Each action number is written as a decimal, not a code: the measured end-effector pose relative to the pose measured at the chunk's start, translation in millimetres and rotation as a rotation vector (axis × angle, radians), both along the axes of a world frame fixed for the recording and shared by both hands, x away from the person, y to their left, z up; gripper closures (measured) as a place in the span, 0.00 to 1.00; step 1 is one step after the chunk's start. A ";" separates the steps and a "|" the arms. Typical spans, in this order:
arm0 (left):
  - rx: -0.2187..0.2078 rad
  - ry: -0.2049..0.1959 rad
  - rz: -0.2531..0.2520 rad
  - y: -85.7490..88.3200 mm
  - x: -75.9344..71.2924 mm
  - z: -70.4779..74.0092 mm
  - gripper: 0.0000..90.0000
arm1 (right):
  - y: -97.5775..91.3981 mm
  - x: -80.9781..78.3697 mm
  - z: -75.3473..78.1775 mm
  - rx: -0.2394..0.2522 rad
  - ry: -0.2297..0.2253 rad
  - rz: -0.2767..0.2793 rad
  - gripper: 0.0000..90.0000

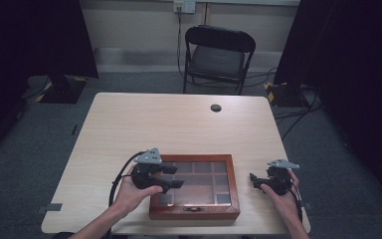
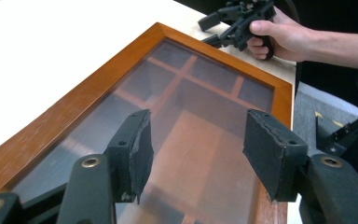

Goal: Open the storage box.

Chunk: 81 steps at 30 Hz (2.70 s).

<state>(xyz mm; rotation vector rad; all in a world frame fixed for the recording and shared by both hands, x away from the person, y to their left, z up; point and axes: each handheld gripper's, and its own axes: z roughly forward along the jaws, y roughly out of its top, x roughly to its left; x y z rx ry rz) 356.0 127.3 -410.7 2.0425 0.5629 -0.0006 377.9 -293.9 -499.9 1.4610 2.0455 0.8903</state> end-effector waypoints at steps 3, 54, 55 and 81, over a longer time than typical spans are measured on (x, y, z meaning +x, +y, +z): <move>0.012 0.000 -0.012 -9.3 -2.1 -0.9 0.47 | 0.0 0.0 0.0 0.000 0.000 0.000 0.14; 0.146 -0.076 -0.262 -52.8 -45.5 -28.5 0.92 | 0.0 0.0 0.0 0.000 0.000 0.000 0.14; 0.152 -0.076 -0.274 -53.2 -44.6 -27.6 0.92 | -0.1 0.1 0.0 0.000 -0.001 0.001 0.14; 0.125 0.002 -0.288 -56.0 -34.5 -16.7 0.92 | 3.8 -10.6 15.8 0.147 0.016 0.153 0.16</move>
